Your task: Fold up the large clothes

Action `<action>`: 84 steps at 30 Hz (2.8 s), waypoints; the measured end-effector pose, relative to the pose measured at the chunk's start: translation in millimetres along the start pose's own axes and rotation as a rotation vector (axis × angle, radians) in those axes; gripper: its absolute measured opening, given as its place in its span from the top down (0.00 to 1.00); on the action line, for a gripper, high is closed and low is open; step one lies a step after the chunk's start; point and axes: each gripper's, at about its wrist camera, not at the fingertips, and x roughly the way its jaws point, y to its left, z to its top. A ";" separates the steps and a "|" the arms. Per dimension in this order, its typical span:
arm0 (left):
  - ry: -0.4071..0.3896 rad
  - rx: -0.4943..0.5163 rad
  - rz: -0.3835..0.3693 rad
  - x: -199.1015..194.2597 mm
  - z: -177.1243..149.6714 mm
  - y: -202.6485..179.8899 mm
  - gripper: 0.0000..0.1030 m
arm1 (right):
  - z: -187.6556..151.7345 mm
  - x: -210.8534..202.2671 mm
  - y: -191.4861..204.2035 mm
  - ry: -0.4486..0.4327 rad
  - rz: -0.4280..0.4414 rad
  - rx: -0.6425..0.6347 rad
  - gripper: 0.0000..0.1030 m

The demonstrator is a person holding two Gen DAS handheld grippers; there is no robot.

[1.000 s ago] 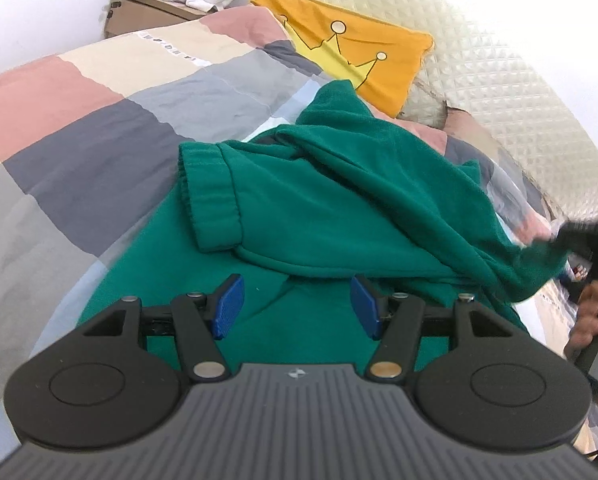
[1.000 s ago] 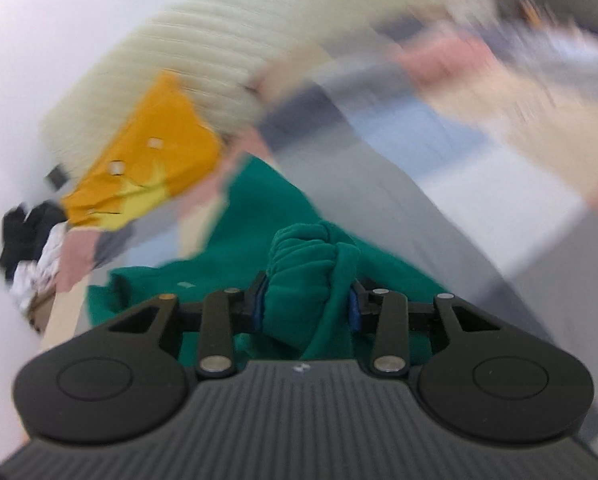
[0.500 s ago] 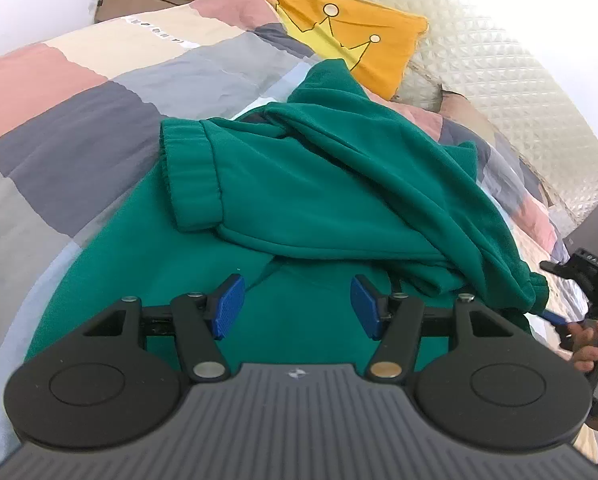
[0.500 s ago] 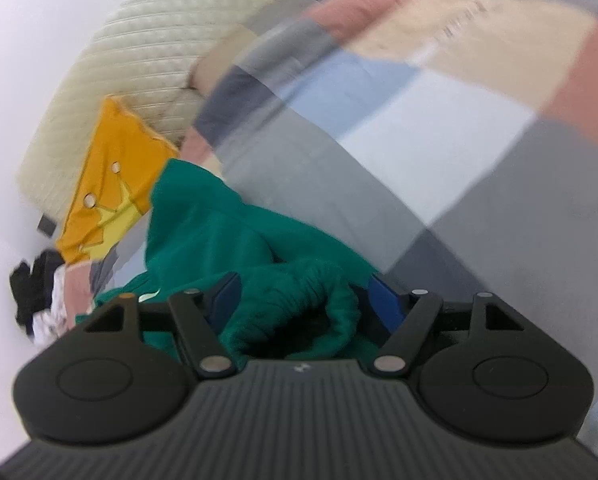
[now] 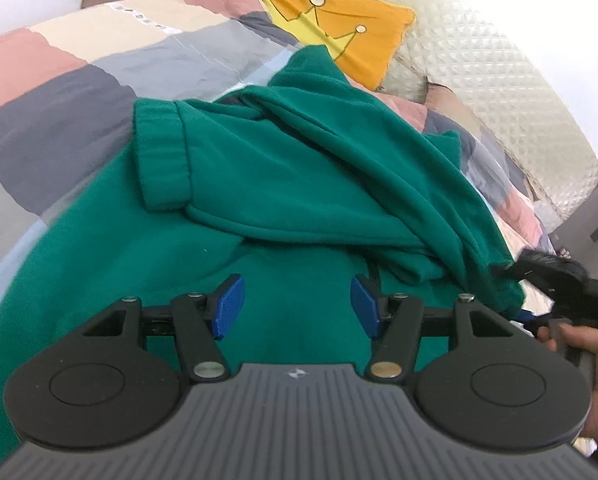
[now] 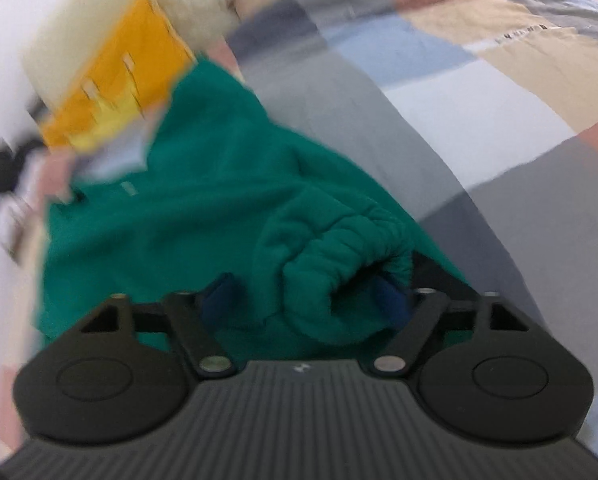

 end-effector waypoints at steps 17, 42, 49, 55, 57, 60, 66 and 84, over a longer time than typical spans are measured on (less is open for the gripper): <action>0.017 -0.046 -0.062 4.3 1.8 5.3 0.37 | 11.7 -108.9 -56.7 -0.131 0.316 0.250 0.79; 0.009 0.123 0.034 22.7 -9.3 -20.7 0.37 | -35.7 -90.6 -74.4 -0.140 0.161 0.005 0.47; 0.060 0.171 0.146 32.9 -13.8 -18.8 0.37 | -44.8 -63.8 -63.3 -0.123 0.084 -0.182 0.71; 0.076 0.204 0.163 35.1 -18.1 -19.6 0.37 | -48.2 -54.4 -79.1 -0.041 0.111 -0.107 0.69; 0.080 0.194 0.155 31.4 -18.2 -18.9 0.37 | -46.6 -69.2 -82.6 -0.040 0.133 -0.091 0.69; 0.093 0.169 0.132 19.9 -16.8 -18.4 0.37 | -49.1 -91.9 -85.0 -0.035 0.133 -0.112 0.66; 0.060 0.171 0.119 -21.0 -16.1 -27.4 0.37 | -77.2 -133.3 -106.3 -0.018 0.112 -0.109 0.64; 0.093 0.075 0.264 -126.8 -1.0 38.8 0.24 | -117.8 -149.4 -180.0 0.147 0.174 0.240 0.32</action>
